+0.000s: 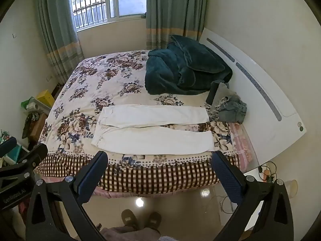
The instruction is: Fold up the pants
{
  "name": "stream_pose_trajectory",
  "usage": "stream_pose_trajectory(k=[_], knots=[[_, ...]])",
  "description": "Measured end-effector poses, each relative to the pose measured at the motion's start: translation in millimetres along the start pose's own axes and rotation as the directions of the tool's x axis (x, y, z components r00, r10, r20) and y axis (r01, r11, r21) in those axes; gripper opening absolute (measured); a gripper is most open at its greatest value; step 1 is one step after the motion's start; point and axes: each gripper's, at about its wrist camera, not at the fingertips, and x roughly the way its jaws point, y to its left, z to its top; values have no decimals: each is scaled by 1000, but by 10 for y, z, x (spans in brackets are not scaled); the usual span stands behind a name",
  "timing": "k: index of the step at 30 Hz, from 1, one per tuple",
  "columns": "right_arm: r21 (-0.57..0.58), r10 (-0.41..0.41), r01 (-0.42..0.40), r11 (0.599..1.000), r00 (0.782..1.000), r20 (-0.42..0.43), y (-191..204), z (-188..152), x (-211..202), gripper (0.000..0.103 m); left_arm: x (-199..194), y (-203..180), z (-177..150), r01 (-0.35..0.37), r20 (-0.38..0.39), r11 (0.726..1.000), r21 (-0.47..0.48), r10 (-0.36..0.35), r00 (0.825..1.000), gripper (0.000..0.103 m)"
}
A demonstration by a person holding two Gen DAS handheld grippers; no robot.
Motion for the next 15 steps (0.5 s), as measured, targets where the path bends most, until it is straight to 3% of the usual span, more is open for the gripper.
stream_pose_trajectory(k=[15], knots=[[-6, 11, -11, 1000, 1000, -13, 44, 20, -15, 103, -45, 31, 45, 2, 1, 1000, -7, -1, 1000, 103]])
